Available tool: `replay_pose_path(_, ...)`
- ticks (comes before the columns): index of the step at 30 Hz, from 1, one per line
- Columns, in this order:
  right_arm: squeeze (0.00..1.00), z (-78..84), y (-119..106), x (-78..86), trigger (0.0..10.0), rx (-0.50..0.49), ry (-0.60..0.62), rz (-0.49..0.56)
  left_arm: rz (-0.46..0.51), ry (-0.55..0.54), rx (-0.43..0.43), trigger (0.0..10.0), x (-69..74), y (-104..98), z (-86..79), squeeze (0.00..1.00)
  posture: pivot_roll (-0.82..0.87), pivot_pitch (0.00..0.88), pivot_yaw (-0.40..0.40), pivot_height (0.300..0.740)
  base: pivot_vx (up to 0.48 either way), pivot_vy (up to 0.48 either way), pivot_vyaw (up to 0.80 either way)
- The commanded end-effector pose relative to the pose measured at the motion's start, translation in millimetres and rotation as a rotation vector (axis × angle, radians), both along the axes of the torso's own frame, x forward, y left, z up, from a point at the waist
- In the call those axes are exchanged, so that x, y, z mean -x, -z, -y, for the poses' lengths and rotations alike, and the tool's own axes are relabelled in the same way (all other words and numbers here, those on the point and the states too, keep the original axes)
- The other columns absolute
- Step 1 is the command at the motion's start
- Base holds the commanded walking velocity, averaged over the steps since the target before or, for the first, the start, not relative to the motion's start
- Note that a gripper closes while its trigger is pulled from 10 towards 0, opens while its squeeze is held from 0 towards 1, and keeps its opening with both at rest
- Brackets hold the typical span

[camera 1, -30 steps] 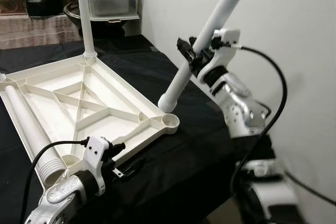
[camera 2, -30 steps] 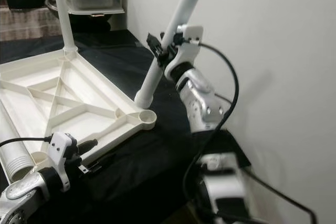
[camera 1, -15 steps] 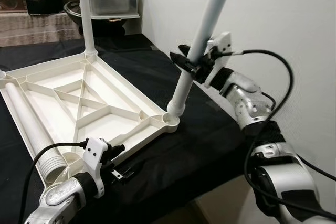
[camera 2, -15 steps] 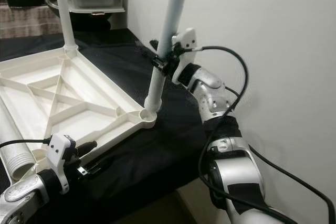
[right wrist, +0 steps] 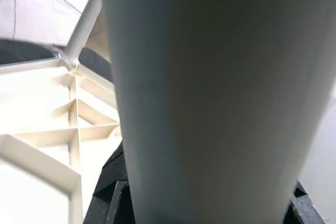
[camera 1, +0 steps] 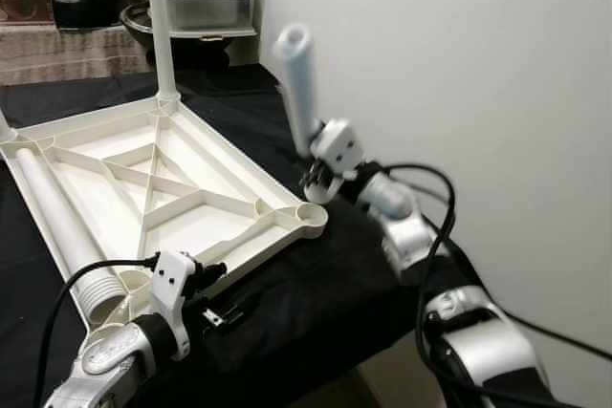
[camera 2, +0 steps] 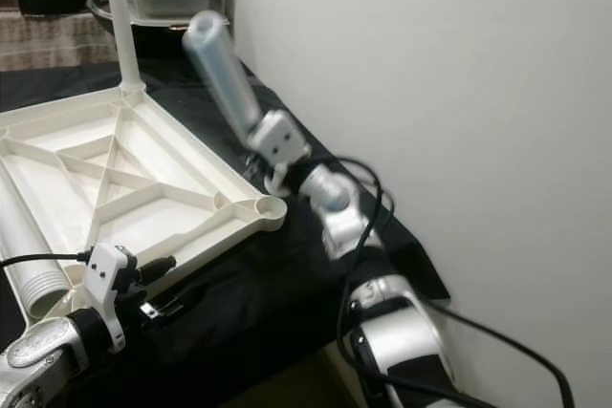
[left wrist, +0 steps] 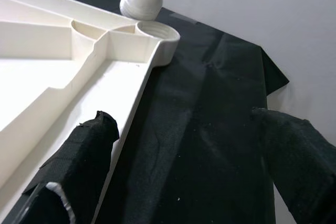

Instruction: Building children table

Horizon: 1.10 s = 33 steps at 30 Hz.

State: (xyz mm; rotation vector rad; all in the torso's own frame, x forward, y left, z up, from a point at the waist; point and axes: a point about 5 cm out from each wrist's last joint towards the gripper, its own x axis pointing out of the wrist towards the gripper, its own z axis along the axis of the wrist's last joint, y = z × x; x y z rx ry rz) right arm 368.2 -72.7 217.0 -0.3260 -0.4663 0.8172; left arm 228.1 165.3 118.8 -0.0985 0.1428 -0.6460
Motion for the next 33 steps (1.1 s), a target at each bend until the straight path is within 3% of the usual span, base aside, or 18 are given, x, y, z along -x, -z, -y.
replay_pose_path(1,0.0,-4.1,16,2.9,0.0,-0.028,-0.063,-0.118,0.003,0.005,0.007,10.0,1.3,-1,2.2,0.0,0.08,0.0,-0.147,0.74,0.0,0.0,0.0)
replay_pose_path(5,0.0,-9.7,23,9.4,0.0,-0.091,-0.153,-0.218,0.002,0.004,0.01,10.0,1.4,-1,2.8,0.0,0.08,0.0,-0.148,0.74,0.0,0.0,0.0)
replay_pose_path(8,0.0,-7.8,15,9.2,0.0,-0.138,-0.192,-0.257,0.001,0.001,0.011,10.0,1.3,0,2.4,0.0,0.07,0.0,-0.146,0.74,0.0,0.0,0.0)
replay_pose_path(19,0.0,2.0,3,4.1,0.0,-0.179,-0.23,-0.291,-0.005,-0.005,0.013,10.0,2.7,0,1.6,0.0,0.07,0.0,-0.148,0.74,0.0,0.0,0.0)
replay_pose_path(27,0.0,25.8,-36,-2.4,0.0,-0.188,-0.294,-0.252,-0.012,-0.009,0.012,10.0,3.8,1,-1.1,0.0,0.07,0.0,-0.149,0.74,0.0,0.0,0.0)
replay_pose_path(33,0.0,54.8,-77,-19.7,0.0,-0.126,-0.184,-0.152,-0.012,-0.01,0.009,10.0,3.3,2,-1.5,0.0,0.08,0.0,-0.154,0.74,0.0,0.0,0.0)
